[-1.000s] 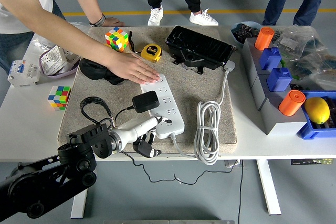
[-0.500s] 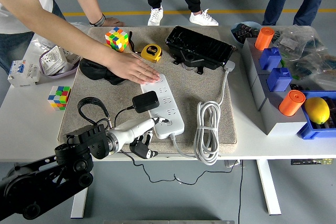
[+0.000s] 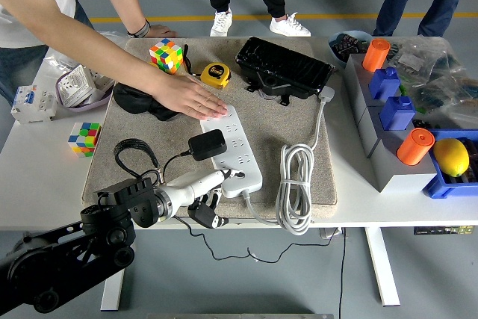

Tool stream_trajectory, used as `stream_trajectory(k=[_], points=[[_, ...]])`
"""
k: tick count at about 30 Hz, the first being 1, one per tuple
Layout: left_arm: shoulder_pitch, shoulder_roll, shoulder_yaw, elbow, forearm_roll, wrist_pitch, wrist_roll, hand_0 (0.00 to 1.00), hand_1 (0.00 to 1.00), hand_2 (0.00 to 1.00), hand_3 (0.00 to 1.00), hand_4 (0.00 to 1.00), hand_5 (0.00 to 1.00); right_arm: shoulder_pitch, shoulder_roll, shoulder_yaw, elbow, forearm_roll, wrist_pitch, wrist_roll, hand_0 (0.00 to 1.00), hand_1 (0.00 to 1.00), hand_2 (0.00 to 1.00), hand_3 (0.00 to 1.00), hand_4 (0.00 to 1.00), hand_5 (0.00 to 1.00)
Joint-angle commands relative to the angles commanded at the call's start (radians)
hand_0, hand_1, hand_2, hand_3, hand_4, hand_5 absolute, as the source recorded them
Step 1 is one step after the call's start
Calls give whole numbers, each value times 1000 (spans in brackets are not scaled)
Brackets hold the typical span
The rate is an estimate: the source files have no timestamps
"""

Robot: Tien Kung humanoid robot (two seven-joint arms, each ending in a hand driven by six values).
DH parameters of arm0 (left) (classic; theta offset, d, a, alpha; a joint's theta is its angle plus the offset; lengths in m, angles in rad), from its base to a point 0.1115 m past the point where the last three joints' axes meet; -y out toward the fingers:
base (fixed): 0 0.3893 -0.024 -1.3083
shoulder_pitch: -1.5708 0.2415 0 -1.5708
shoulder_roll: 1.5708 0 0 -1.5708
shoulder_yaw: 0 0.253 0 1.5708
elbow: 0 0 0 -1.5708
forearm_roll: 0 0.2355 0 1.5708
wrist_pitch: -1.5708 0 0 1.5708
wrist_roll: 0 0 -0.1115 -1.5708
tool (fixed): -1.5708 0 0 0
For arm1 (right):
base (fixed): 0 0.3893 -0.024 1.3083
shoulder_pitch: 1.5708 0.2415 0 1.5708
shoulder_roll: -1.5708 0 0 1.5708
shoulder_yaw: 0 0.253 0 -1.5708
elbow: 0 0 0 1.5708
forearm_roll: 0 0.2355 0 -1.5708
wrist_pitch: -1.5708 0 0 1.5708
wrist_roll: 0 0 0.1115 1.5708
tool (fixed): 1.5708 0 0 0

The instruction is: Put the plug near the board,insert it into the board,press the button,pull the plug out

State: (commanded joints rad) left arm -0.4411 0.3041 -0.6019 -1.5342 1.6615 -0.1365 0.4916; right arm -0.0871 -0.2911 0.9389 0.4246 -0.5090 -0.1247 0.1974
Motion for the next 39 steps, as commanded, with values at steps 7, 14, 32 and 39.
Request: stream_trajectory(k=[7, 14, 32, 39], points=[[1, 0, 2, 16, 5, 0, 1, 54, 117, 193, 908, 781, 2, -1, 0, 3, 1, -2, 0, 0, 609, 609, 562, 543, 722, 220], [4, 2, -3, 4, 0, 3, -5, 54, 114, 190, 904, 792, 2, -1, -1, 8, 5, -6, 0, 0, 609, 609, 562, 543, 722, 221], [33, 12, -82, -25, -203, 303, -359, 181, 221, 379, 765, 747, 117, 2, 3, 4, 3, -4, 1, -1, 608, 610, 562, 543, 723, 221], [46, 1, -78, 36, -376, 401, -517, 401, 551, 566, 688, 844, 389, 2, 3, 3, 3, -4, 1, -1, 608, 610, 561, 543, 723, 221]])
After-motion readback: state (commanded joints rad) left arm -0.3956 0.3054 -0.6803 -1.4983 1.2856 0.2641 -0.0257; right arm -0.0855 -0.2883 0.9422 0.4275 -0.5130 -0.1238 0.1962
